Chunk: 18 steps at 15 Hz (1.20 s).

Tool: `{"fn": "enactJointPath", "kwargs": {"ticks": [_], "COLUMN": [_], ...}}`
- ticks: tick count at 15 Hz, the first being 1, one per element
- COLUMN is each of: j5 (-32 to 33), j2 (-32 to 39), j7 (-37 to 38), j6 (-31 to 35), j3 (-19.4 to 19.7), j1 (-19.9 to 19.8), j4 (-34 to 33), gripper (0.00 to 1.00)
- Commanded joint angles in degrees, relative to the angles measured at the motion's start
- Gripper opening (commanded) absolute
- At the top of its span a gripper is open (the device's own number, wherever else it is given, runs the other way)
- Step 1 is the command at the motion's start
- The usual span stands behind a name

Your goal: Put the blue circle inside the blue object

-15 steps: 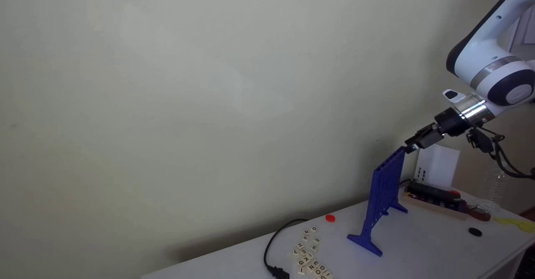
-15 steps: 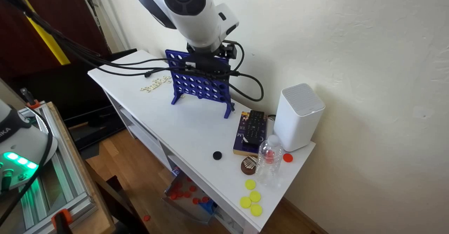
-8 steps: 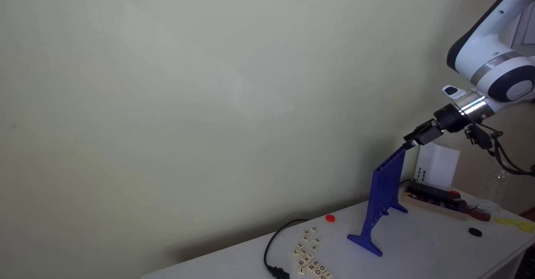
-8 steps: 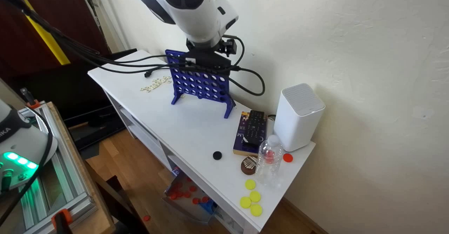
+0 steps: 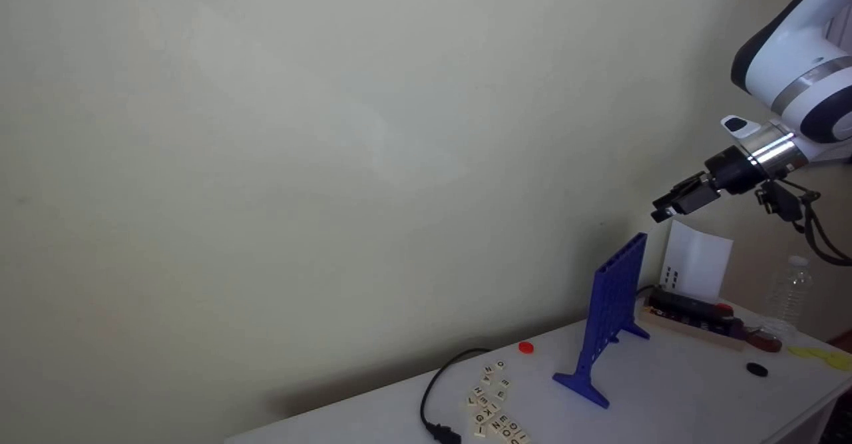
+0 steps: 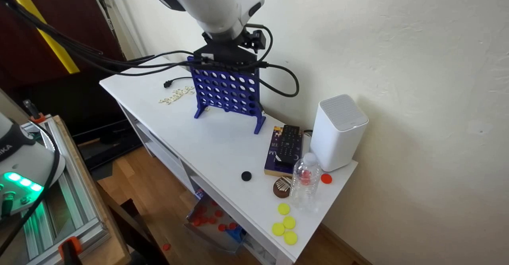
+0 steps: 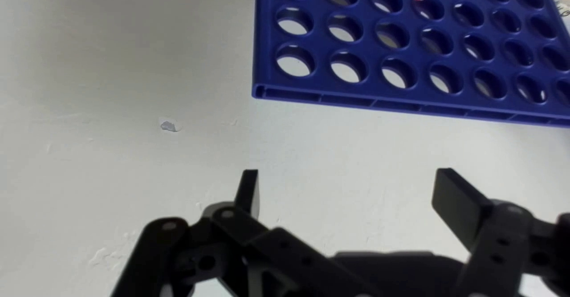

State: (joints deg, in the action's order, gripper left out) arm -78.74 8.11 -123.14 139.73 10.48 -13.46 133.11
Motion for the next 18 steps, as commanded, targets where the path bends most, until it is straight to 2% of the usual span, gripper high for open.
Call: {"fn": "enactJointPath", "kwargs": {"ticks": [1,11,18], "j5": [5.2,25.2,39.6], "j2": [-5.0,-10.9,-12.3], "j7": [5.3,25.2,30.9], "j6": [3.4,5.3,2.6], "j3": [1.3,3.0,5.3], "j1": [0.7,-0.4,-2.0], "j4": [3.7,8.4,10.0], "gripper": [1.0,1.0,1.0]}}
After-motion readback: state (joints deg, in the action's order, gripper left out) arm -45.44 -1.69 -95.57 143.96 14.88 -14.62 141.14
